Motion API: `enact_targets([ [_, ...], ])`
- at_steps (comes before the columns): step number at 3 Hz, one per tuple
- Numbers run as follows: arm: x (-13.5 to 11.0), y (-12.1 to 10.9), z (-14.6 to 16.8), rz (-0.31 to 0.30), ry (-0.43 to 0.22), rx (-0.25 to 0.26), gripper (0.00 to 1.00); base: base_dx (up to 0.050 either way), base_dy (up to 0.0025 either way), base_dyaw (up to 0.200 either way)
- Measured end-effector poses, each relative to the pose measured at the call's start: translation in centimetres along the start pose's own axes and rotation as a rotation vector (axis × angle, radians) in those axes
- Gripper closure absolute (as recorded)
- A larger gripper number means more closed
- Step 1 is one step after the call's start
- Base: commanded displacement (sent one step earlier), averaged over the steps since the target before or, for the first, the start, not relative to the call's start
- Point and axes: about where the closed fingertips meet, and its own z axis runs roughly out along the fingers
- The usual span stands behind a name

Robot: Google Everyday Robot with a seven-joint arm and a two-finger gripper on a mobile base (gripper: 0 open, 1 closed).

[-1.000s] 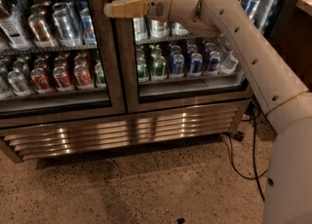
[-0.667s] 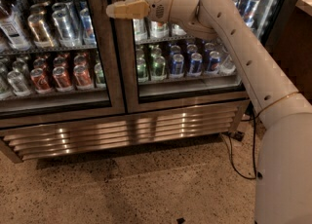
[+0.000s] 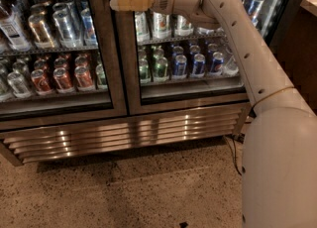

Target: Open right fridge door

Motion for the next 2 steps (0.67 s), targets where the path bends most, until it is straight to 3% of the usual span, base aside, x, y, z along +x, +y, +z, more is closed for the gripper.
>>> enact_targets([
  [2,-0.09,0.20,0.06,-0.002,0.004,-0.007,0.00,0.000,0.00000,0.000],
])
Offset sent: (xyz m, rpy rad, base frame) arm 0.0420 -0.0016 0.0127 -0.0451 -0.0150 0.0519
